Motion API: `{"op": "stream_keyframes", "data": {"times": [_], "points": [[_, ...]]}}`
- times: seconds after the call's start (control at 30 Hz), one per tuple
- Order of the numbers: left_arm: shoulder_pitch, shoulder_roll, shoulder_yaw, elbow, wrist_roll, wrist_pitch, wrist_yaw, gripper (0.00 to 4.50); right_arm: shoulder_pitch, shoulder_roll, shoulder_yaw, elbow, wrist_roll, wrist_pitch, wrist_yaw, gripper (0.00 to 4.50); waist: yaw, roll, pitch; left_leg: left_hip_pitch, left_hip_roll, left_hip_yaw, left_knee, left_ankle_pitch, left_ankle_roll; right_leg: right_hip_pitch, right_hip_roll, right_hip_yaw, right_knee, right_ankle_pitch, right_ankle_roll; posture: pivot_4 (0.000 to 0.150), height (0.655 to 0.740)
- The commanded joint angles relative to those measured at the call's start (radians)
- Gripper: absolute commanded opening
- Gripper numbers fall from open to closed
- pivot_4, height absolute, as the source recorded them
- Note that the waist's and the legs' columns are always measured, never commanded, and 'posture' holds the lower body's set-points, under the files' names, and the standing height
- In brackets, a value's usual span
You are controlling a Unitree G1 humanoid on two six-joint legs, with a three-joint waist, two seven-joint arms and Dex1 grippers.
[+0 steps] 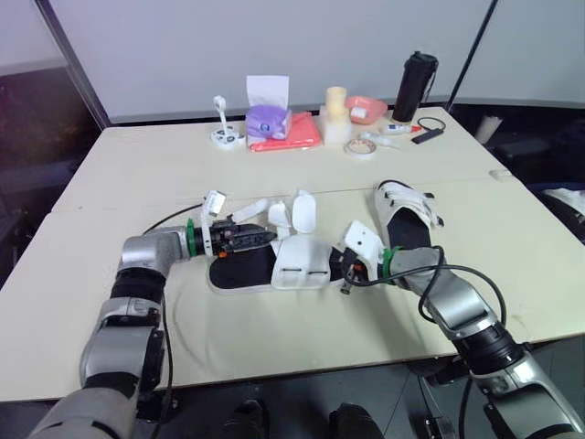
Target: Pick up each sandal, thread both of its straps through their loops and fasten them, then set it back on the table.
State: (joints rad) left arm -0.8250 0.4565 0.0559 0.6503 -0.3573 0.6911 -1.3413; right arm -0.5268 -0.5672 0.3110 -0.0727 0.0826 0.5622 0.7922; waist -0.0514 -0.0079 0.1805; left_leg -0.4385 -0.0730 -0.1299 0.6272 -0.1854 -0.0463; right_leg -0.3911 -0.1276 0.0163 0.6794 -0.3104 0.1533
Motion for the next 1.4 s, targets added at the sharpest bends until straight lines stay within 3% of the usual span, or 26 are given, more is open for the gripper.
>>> {"op": "stream_keyframes", "data": {"times": [0.03, 0.5, 1.07, 1.2, 1.4], "points": [[-0.006, 0.025, 0.011, 0.009, -0.004, -0.034, 0.007, 4.50, 0.007, 0.010, 0.033, 0.009, -0.013, 0.011, 0.026, 0.01, 0.005, 0.000, 0.000, 0.000, 0.000, 0.000, 0.000, 0.000, 0.000, 0.000, 0.000, 0.000, 0.000, 0.000, 0.000, 0.150, 0.7400], [-0.166, -0.135, 0.161, 0.249, -0.110, 0.129, 0.262, 4.50, 0.011, 0.028, 0.024, 0.001, -0.038, 0.021, 0.028, 0.01, 0.003, -0.001, -0.001, 0.000, 0.000, 0.000, 0.001, 0.000, 0.000, 0.000, 0.000, -0.001, 0.001, 0.000, 0.000, 0.150, 0.7400], [-0.265, -0.228, 0.371, 0.462, -0.185, 0.045, 0.490, 4.50, 0.022, 0.038, 0.018, -0.025, -0.044, 0.047, 0.019, 0.01, 0.007, -0.002, -0.001, 0.000, 0.000, 0.001, 0.001, 0.000, 0.000, 0.001, 0.000, -0.001, 0.001, 0.000, 0.000, 0.150, 0.7400], [-0.272, -0.243, 0.392, 0.459, -0.197, 0.049, 0.502, 2.68, 0.021, 0.040, 0.018, -0.025, -0.047, 0.050, 0.017, 0.00, 0.006, -0.002, -0.001, 0.000, 0.000, 0.001, 0.001, 0.000, 0.000, 0.001, 0.000, -0.001, 0.001, 0.000, 0.000, 0.150, 0.7400], [-0.275, -0.248, 0.402, 0.454, -0.216, 0.073, 0.494, 2.68, 0.022, 0.040, 0.016, -0.025, -0.048, 0.052, 0.016, 0.00, 0.006, -0.002, -0.001, 0.000, 0.000, 0.001, 0.001, 0.000, 0.000, 0.001, 0.000, -0.001, 0.001, 0.000, 0.000, 0.150, 0.7400]]}}
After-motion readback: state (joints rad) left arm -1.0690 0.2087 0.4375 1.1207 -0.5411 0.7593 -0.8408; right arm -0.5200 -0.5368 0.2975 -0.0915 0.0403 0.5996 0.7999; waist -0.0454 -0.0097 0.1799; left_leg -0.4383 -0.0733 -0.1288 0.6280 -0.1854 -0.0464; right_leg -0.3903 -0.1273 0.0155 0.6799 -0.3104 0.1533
